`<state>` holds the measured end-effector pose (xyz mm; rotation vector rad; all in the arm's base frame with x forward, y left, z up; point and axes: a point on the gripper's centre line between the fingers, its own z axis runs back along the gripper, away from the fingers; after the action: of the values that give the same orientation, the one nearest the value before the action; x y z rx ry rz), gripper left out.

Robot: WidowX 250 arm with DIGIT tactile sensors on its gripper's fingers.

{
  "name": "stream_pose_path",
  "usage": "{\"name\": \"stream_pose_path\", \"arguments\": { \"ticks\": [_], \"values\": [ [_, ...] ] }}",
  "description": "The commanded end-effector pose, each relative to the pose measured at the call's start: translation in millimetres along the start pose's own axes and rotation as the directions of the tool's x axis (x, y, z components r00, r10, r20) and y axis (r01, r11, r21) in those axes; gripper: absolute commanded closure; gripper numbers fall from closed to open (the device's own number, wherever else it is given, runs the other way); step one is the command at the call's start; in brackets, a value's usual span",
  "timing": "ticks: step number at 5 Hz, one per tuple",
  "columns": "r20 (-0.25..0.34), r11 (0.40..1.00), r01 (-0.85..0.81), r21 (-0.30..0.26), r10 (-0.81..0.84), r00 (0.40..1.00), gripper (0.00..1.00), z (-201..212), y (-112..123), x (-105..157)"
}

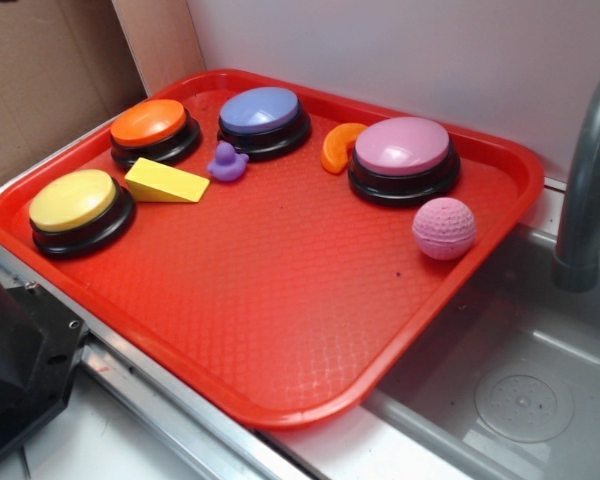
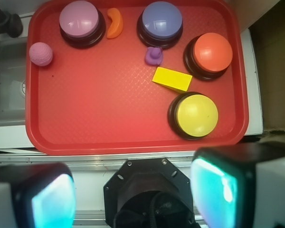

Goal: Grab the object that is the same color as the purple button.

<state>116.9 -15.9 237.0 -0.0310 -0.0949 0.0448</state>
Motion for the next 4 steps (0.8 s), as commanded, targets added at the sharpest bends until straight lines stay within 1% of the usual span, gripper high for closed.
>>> {"name": "stream_pose_path", "arguments": {
  "ticks": [1,2,3,4],
  "values": [
    [0.000,1.000,0.000,0.000,0.000,1.000,0.00,0,0,0],
    [0.055,0.999,-0.048,0.006,0.048,0.997,0.00,-16,-5,17],
    [0.082,0.994,-0.106,0.019,0.104,0.991,0.00,-30,-6,34],
    [0.113,0.977,-0.213,0.008,0.211,0.971,0.00,-55,6,60]
  ]
}}
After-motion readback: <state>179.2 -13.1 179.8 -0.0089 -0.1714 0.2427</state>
